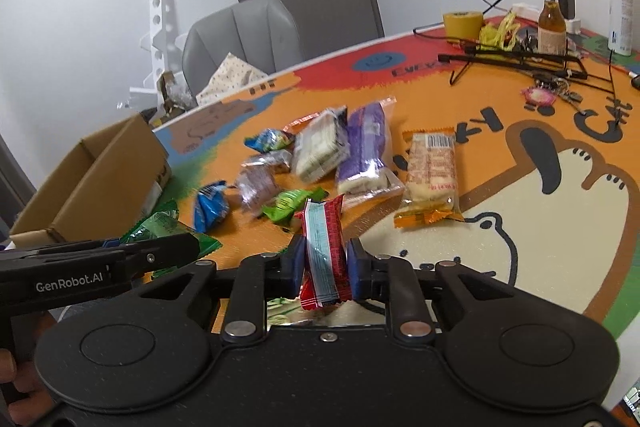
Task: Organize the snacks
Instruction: 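Carry both snacks over the cardboard box and open both grippers to drop them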
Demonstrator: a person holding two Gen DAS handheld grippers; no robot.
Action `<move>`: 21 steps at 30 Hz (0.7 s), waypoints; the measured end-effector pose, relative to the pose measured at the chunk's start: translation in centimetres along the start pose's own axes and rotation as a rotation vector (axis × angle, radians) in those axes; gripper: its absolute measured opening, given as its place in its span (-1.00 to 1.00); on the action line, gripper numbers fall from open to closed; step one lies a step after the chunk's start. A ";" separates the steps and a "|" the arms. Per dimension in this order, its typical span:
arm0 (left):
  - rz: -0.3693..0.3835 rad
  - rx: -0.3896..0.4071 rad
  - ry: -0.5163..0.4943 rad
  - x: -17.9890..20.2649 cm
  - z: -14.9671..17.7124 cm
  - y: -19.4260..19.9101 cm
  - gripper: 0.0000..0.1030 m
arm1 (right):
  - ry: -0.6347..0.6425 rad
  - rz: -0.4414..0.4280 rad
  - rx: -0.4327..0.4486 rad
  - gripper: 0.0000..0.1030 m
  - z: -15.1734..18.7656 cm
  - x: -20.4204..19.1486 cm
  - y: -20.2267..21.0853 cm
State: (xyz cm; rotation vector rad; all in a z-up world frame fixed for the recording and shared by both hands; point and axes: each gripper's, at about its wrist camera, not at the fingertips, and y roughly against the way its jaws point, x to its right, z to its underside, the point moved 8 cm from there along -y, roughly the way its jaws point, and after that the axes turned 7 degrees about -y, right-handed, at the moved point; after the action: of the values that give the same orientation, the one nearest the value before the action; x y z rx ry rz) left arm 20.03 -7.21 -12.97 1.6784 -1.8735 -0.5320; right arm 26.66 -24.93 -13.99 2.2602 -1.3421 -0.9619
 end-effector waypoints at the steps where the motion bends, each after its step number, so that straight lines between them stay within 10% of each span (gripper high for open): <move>1: 0.000 0.008 -0.002 0.0 -0.1 0.4 -0.29 | 0.002 0.000 0.007 -0.60 0.0 -0.2 0.3; 21: -0.037 0.117 -0.030 -1.6 -1.2 7.2 -0.29 | -0.001 -0.041 0.109 -0.60 -0.5 -4.8 3.8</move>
State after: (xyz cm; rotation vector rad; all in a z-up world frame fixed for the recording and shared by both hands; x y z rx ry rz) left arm 15.42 -4.55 -7.74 1.7928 -1.9313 -0.4729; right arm 23.05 -22.70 -9.59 2.3760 -1.3851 -0.9240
